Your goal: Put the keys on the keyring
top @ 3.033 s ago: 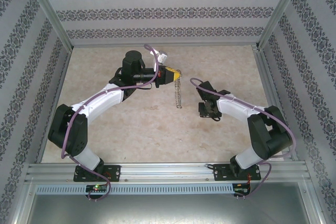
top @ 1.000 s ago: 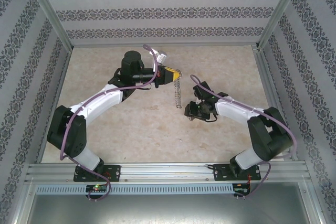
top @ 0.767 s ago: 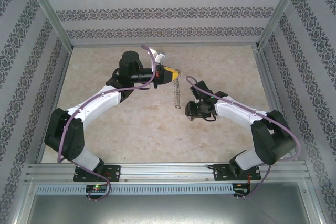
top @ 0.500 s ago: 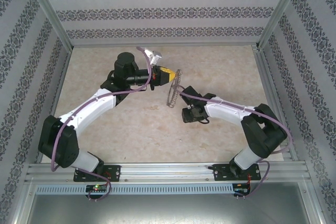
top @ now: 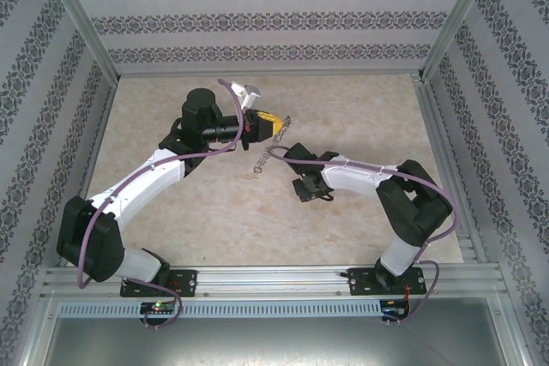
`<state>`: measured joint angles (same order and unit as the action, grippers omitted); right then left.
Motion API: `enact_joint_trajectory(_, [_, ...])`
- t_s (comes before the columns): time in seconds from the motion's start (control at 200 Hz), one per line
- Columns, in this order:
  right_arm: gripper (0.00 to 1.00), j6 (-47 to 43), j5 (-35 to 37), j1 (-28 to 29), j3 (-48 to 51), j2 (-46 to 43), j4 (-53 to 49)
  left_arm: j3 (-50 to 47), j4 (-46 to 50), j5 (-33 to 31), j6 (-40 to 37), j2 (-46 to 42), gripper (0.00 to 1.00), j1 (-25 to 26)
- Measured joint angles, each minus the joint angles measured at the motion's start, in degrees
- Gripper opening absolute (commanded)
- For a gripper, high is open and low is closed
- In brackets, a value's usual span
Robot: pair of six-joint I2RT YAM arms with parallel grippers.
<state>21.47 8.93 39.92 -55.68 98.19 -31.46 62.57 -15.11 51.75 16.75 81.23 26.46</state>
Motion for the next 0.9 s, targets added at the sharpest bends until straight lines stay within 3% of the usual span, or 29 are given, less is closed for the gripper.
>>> enact_joint_trajectory(0.185, [0.25, -0.6, 0.2, 0.0, -0.2, 0.4, 0.0, 0.0, 0.1, 0.0, 0.0, 0.0, 0.00, 0.0])
enact_joint_trajectory(0.395, [0.00, -0.5, 0.7, 0.0, -0.3, 0.5, 0.2, 0.0, 0.1, 0.0, 0.0, 0.0, 0.00, 0.0])
enact_joint_trajectory(0.64, [0.00, -0.5, -0.9, -1.6, 0.7, -1.1, 0.3, 0.0, 0.1, -0.2, 0.0, 0.0, 0.00, 0.0])
enact_joint_trajectory(0.899, [0.00, -0.5, -10.3, -11.6, 7.0, -18.1, 2.6, 0.0, 0.1, -1.3, 0.1, 0.0, 0.00, 0.0])
